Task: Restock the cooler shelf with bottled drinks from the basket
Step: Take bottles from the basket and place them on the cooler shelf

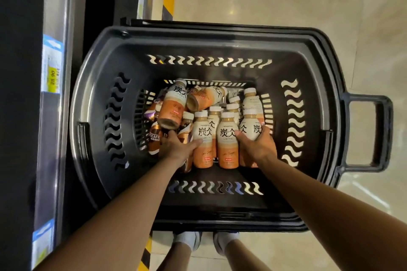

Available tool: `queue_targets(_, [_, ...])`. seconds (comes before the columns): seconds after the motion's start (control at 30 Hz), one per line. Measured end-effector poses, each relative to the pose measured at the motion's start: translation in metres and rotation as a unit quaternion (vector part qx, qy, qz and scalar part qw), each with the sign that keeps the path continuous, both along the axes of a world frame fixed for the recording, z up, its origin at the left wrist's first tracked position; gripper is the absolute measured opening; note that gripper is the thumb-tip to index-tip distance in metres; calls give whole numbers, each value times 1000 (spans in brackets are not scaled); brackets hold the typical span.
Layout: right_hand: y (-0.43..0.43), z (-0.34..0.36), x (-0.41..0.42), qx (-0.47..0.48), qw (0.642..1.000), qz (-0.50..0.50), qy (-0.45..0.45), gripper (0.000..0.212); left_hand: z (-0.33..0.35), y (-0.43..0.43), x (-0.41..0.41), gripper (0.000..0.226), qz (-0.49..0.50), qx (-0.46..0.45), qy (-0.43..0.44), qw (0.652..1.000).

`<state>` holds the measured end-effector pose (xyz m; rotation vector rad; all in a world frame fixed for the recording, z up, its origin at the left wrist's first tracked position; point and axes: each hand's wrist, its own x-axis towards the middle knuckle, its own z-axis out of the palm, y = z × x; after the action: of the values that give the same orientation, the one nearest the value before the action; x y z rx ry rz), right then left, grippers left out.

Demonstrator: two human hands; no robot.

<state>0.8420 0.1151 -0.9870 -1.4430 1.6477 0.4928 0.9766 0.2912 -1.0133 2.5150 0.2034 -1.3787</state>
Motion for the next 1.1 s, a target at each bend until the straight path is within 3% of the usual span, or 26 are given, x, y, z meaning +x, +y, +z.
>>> queue_targets(0.13, [4,17,0,37,995,-89,-21,82,25,-12,-5,82,90,-12,53,994])
queue_targets(0.27, [10,65,-10,106,986,-97,-78,82,80,-17,-18,59,130,-60,56,988])
queue_targets(0.33, [10,103,-11,130,982,-87,-105,82,122,-20,-21,39,160,-105,65,979])
queue_targets(0.53, [6,260,-3,124,974,-111,-151,72,296,-39,-16,12,184,-163,111,963])
queue_targets(0.6, [4,320,1,103,976,-101,-163,62,360,-46,-12,19,183,-178,99,962])
queue_targets(0.67, [3,386,7,79,974,-90,-192,32,423,-51,-9,32,178,-199,90,960])
queue_targets(0.73, [2,445,12,59,968,-84,-230,20,485,-54,-8,32,159,-228,69,958])
queue_targets(0.9, [3,577,16,12,949,-77,-306,31,620,-56,-7,14,164,-306,11,938])
queue_targets(1.1, [15,679,-5,-30,938,-38,-345,47,731,-23,-27,28,178,-366,-22,913])
